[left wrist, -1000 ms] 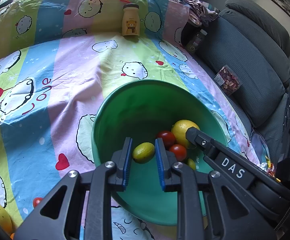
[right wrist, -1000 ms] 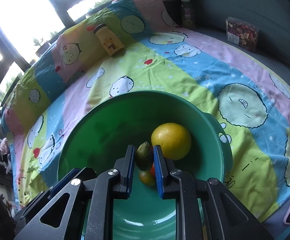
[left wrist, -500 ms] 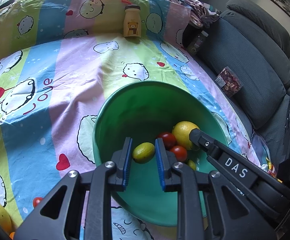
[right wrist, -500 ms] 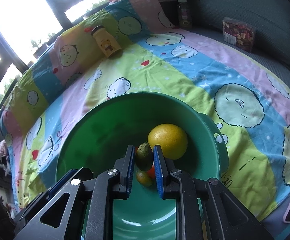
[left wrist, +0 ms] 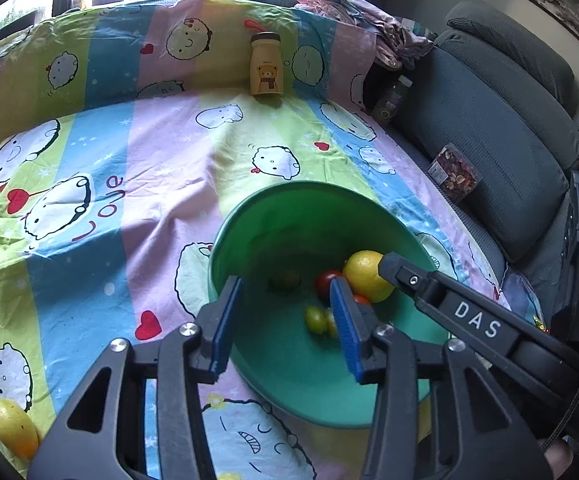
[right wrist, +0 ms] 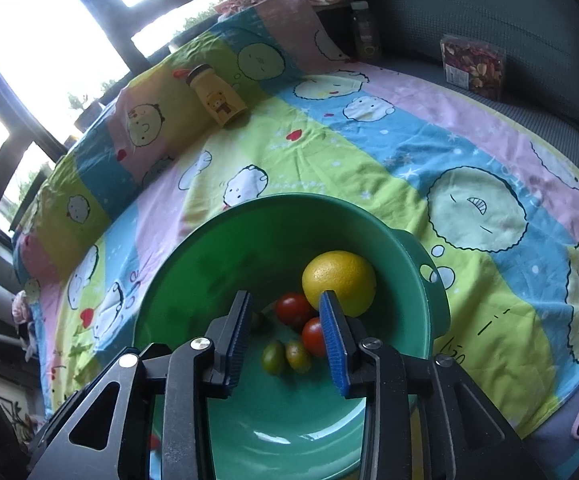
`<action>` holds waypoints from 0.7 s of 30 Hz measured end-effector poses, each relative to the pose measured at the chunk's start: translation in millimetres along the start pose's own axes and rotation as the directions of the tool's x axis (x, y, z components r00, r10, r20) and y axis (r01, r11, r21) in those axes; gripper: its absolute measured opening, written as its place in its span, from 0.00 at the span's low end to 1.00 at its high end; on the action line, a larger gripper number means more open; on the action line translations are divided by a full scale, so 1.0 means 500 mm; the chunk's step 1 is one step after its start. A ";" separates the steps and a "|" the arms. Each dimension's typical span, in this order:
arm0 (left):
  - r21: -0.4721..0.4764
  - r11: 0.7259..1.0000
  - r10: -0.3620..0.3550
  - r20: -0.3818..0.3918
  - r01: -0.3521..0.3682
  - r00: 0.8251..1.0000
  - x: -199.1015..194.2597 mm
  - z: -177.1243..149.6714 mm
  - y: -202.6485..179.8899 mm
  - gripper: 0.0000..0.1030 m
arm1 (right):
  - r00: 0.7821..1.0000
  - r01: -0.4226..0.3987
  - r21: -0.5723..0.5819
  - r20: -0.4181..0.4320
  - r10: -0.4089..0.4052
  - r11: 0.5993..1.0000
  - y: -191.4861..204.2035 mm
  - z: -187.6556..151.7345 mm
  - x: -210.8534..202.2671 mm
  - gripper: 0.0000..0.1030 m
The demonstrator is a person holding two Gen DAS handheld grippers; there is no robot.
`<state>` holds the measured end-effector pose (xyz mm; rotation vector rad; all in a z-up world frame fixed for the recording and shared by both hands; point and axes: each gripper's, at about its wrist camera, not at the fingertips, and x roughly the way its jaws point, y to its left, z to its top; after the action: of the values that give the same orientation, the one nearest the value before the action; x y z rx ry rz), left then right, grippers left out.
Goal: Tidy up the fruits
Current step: 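Lower both tools into the bowl and open them to release the olives, then move both open tools over the loose cherry tomatoes on the sheet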
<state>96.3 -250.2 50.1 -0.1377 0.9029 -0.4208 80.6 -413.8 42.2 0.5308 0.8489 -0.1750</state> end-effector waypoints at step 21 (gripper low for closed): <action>-0.194 0.967 0.164 -0.012 -0.163 0.986 -0.254 -0.186 0.216 0.57 | 0.949 -0.315 -0.307 -0.109 0.296 0.898 0.190 -0.127 -0.077 0.56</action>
<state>-13.9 -94.5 54.6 -0.2417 0.9427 -0.1780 46.4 -302.4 72.7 0.3560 0.8203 0.2679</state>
